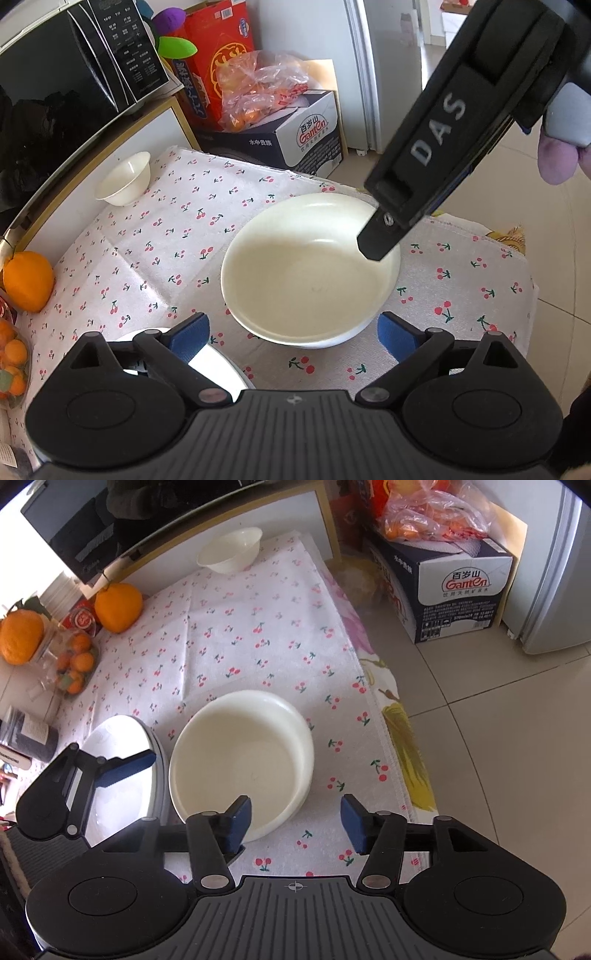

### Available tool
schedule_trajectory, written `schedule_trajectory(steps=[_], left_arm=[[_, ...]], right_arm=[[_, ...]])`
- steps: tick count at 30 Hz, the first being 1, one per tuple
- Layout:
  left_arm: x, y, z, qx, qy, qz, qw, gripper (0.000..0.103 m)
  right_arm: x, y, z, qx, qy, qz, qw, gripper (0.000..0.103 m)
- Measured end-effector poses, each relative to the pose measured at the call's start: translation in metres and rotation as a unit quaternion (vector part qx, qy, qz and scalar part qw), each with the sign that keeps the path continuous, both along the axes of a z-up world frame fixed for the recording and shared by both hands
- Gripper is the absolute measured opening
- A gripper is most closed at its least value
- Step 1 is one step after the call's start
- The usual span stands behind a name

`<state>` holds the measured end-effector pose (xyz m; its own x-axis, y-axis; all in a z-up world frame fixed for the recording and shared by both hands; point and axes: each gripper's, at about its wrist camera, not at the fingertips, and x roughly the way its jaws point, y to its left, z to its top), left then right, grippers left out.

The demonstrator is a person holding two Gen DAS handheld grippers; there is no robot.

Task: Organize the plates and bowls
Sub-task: 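Move both tools to the small white bowl beside the microwave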

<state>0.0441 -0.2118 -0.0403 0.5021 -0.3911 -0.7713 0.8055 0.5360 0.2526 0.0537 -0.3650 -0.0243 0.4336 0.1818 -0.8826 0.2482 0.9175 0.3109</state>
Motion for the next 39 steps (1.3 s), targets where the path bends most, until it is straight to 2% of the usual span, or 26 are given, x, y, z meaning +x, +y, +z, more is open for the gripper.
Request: schedule_trajectory(steps=[4,6,11,14,19,23,26,31,39], left_arm=[[0.000,0.001,0.005,0.000,0.004,-0.003,1.0000,0.098],[-0.001,0.004,0.009,-0.003,0.003,-0.007,1.0000,0.098],[0.004,0.016,0.025,-0.026,0.003,-0.003,0.9996,0.098],[0.011,0.025,0.037,-0.040,-0.005,0.010,0.9991,0.100],[0.036,0.040,0.057,-0.056,-0.013,0.040,0.9975,0.101],[0.063,0.051,0.068,-0.061,-0.010,0.067,0.9958,0.102],[0.084,0.056,0.073,-0.059,-0.007,0.082,0.9949,0.102],[0.117,0.056,0.080,-0.038,-0.029,0.094,0.9944,0.102],[0.176,0.045,0.080,-0.016,-0.046,0.094,0.9944,0.102]], right_arm=[[0.000,-0.003,0.008,-0.007,-0.015,0.004,1.000,0.065],[-0.001,-0.005,0.012,-0.017,-0.031,0.008,0.999,0.072],[0.004,-0.012,0.024,-0.040,-0.067,0.012,0.997,0.075],[0.013,-0.020,0.032,-0.035,-0.085,0.003,0.996,0.081],[0.038,-0.030,0.045,-0.024,-0.094,0.006,0.995,0.083],[0.060,-0.031,0.055,-0.035,-0.107,0.013,0.994,0.088],[0.080,-0.030,0.060,-0.047,-0.106,0.023,0.993,0.088],[0.116,-0.029,0.063,-0.068,-0.114,0.044,0.990,0.089],[0.178,-0.037,0.045,-0.076,-0.125,0.072,0.987,0.089]])
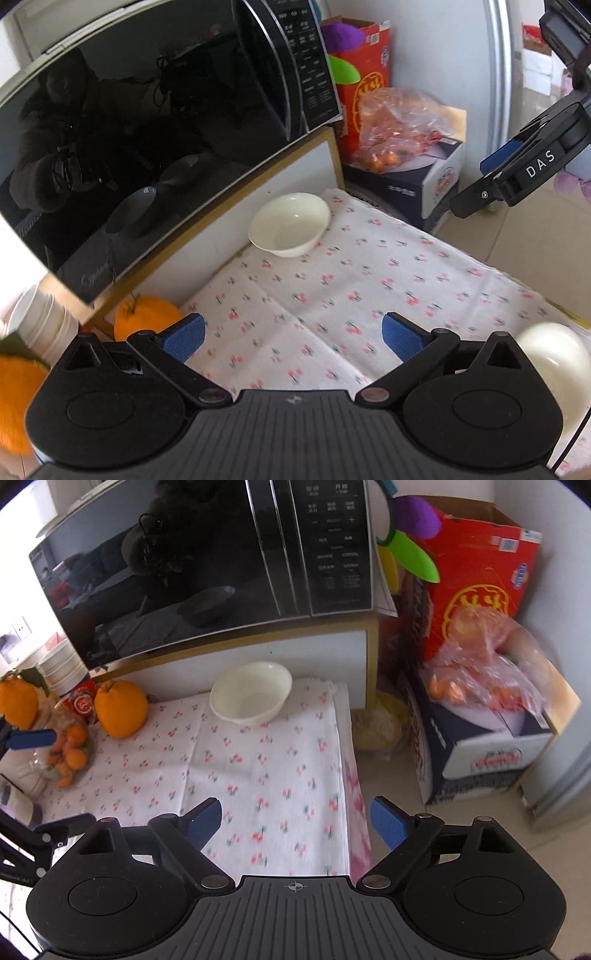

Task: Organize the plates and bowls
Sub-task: 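Move both tools to the small white bowl beside the microwave, then close both tools on opposite sides of the small white bowl rim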

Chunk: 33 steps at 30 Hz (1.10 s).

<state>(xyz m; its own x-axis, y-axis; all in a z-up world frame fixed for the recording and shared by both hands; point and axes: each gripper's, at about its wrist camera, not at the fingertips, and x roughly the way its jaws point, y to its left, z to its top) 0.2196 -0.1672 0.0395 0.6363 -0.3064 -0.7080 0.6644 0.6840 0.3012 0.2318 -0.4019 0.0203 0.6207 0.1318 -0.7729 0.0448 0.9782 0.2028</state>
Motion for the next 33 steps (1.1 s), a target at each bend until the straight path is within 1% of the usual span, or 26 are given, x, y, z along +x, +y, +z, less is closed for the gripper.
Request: schedule_trajectory(steps=[3,6,11,13,16,21,24,26,29,33], left_arm=[[0.020,-0.006,-0.006,0.009,-0.005,-0.005,0.9999,0.102],[0.039,-0.011,-0.015,0.015,-0.008,-0.012,0.9998,0.102],[0.069,-0.018,-0.041,0.017,-0.011,-0.028,0.9994,0.102],[0.080,-0.022,-0.053,0.019,-0.014,-0.038,0.9990,0.102],[0.095,-0.029,-0.072,0.029,-0.021,-0.056,0.9978,0.102],[0.113,-0.034,-0.094,0.038,-0.033,-0.091,0.9946,0.102],[0.123,-0.034,-0.100,0.033,-0.035,-0.103,0.9935,0.100],[0.129,-0.032,-0.101,0.024,-0.031,-0.107,0.9935,0.099],[0.135,-0.033,-0.104,0.021,-0.031,-0.111,0.9931,0.096],[0.137,-0.035,-0.102,0.024,-0.034,-0.130,0.9907,0.095]], right_arm=[[0.024,-0.004,-0.011,0.004,-0.003,0.008,1.000,0.089],[0.047,-0.007,-0.023,-0.002,-0.015,0.023,1.000,0.090],[0.077,-0.004,-0.049,-0.022,-0.048,0.071,0.996,0.091],[0.085,0.002,-0.059,-0.039,-0.058,0.102,0.992,0.093],[0.095,0.010,-0.071,-0.062,-0.074,0.145,0.985,0.093],[0.111,0.020,-0.086,-0.076,-0.101,0.186,0.974,0.093],[0.121,0.025,-0.093,-0.075,-0.101,0.211,0.969,0.093],[0.126,0.029,-0.097,-0.086,-0.099,0.223,0.966,0.093],[0.133,0.032,-0.103,-0.104,-0.094,0.229,0.963,0.091],[0.140,0.034,-0.108,-0.115,-0.090,0.233,0.961,0.091]])
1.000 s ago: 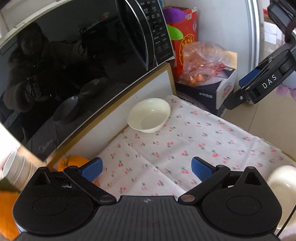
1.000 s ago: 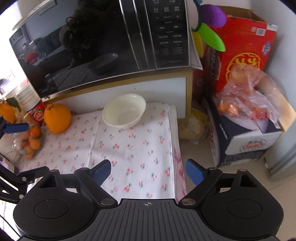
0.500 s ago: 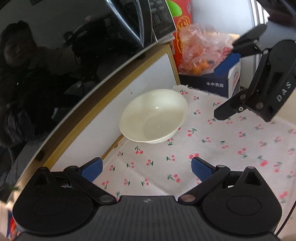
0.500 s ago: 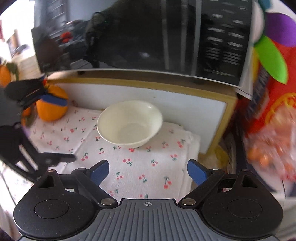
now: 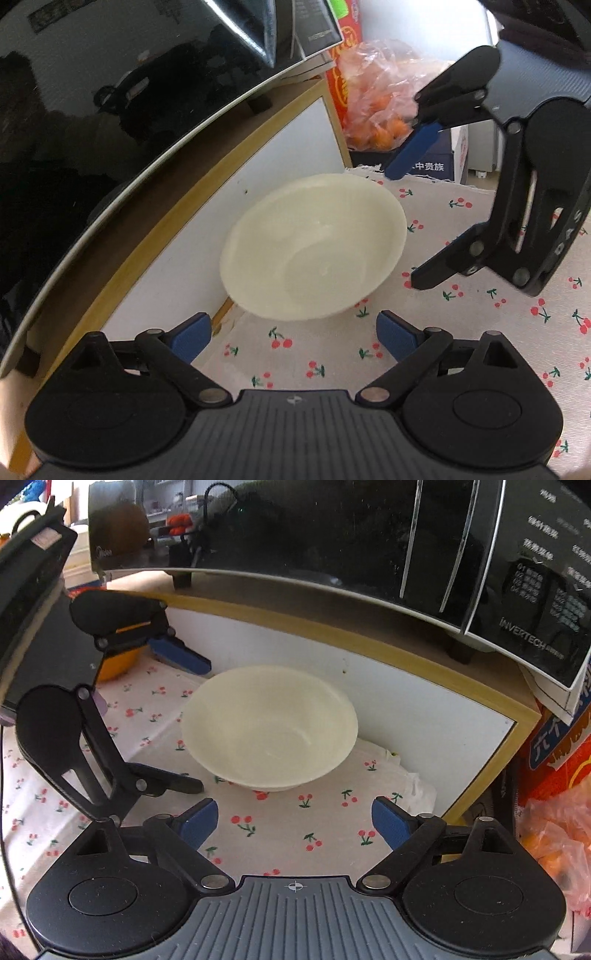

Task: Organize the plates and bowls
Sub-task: 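Close both tools on opposite sides of the small white bowl rim, then lift the small white bowl with both tools and carry it toward the cream bowl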

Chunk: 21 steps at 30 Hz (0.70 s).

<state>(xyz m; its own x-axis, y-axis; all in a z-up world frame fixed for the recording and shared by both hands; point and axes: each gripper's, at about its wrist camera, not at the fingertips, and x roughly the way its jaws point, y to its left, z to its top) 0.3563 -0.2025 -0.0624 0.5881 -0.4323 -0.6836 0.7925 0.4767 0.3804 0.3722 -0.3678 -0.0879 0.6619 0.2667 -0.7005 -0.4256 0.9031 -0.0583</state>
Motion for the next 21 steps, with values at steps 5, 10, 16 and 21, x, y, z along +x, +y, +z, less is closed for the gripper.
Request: schedule_trajectory(steps=[5,10,16,21], left_arm=[[-0.001,-0.002,0.006,0.018,-0.005,-0.022,0.9996,0.087],[-0.002,-0.001,0.008,0.030,-0.004,-0.035,0.9989,0.083],[0.000,-0.001,0.009,0.040,-0.007,-0.036,0.9985,0.083],[-0.008,0.000,0.010,0.042,-0.018,-0.040,0.9982,0.081]], right_arm=[[0.011,0.009,0.001,-0.013,-0.001,0.018,1.000,0.086],[0.020,0.019,0.002,-0.030,0.004,0.040,0.999,0.081],[0.018,0.022,0.004,-0.040,-0.012,0.044,0.998,0.078],[0.010,0.018,0.006,-0.037,-0.022,0.046,0.998,0.079]])
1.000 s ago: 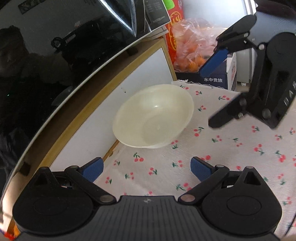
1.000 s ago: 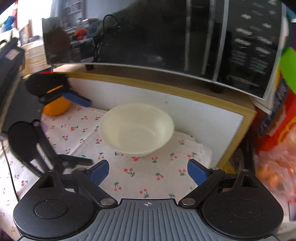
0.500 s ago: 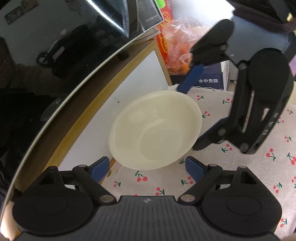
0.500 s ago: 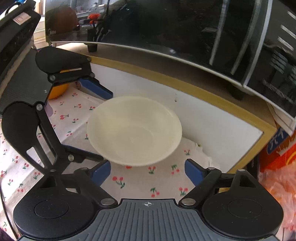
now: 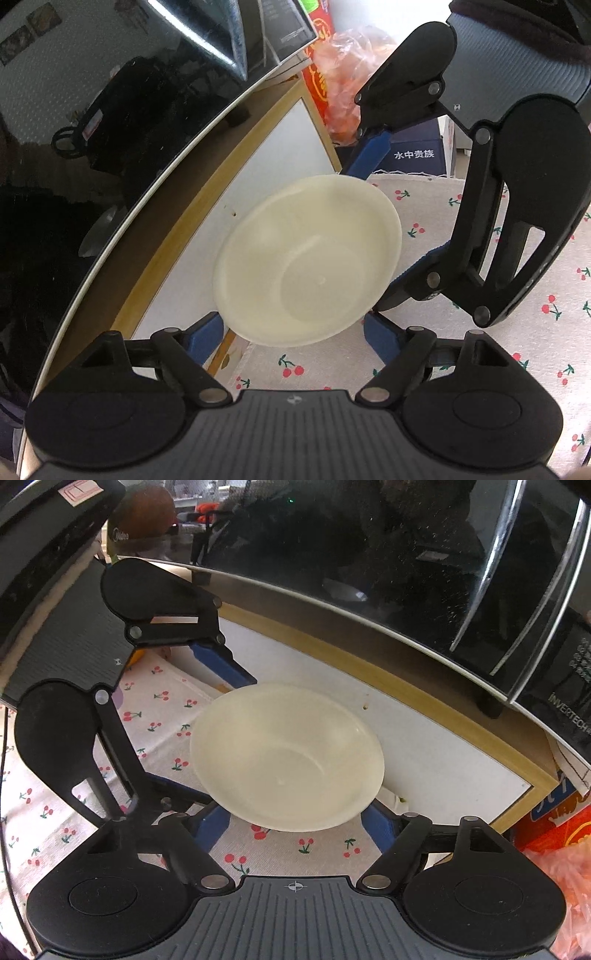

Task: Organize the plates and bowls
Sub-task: 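Lift the small white bowl with both tools and carry it toward the cream bowl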

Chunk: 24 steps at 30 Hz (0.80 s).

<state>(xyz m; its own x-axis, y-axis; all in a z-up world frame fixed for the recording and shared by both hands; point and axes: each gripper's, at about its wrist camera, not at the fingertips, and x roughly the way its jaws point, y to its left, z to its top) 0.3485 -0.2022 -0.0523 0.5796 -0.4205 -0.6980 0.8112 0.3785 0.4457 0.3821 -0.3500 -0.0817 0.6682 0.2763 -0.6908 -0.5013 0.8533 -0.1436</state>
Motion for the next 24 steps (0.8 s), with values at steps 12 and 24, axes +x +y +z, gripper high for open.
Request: schedule_trajectory(steps=[12,24], left_arm=[[-0.020,0.001,0.012,0.009,-0.013,-0.006,0.9999,0.081],[-0.050,0.004,0.046,-0.003,-0.029,-0.010,0.9995,0.081]], right_arm=[[-0.018,0.008,0.016,-0.016,-0.010,0.006,1.000,0.079],[-0.044,0.015,0.052,-0.021,-0.021,0.007,1.000,0.079]])
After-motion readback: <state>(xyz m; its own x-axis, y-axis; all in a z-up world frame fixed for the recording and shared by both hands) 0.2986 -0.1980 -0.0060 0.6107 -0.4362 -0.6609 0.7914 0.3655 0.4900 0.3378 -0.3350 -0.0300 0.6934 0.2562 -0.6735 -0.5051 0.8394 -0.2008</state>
